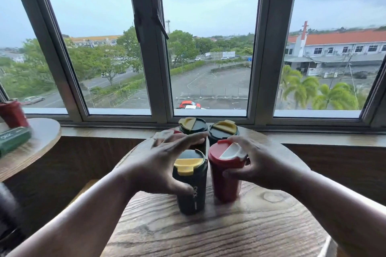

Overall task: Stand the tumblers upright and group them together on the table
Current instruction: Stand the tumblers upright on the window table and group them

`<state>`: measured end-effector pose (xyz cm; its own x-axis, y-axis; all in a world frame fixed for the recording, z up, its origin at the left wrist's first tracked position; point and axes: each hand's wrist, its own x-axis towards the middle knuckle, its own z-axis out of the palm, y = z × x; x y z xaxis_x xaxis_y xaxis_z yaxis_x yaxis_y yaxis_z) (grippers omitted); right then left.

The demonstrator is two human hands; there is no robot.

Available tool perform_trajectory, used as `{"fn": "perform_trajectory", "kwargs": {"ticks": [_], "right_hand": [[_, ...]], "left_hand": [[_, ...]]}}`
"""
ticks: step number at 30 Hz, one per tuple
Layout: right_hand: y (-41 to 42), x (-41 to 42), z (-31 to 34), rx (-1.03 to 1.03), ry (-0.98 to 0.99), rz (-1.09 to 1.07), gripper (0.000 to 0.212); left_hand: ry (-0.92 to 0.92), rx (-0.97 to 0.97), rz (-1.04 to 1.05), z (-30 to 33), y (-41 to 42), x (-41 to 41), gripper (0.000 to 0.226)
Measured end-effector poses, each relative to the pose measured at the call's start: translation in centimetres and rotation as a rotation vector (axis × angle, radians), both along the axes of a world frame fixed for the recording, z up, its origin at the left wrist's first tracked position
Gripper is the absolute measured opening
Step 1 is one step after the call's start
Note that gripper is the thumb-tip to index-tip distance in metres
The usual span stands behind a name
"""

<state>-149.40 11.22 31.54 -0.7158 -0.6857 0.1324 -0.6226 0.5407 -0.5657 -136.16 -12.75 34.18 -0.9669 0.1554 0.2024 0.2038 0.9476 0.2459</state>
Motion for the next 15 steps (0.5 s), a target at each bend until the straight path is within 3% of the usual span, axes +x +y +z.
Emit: {"fn": "perform_trajectory", "kwargs": {"ticks": [3, 7, 15], "right_hand": [[0.1, 0.0, 0.0, 0.013, 0.04, 0.02, 0.11], [0.4, -0.3, -0.1, 0.046, 0.113, 0.088, 0.094], [0.4, -1.7, 0.0, 0.055, 0.153, 0.173, 0.104]], "left_hand": [[0.135, 0.048, 0.147, -1.1, 0.8, 0.5, 0.115], [0.239, 0.114, 0.27, -2.6, 2.3, 1.0, 0.105], [0.122, 0.345, 0.282, -2.9, 2.3, 0.8, 0.097]]}}
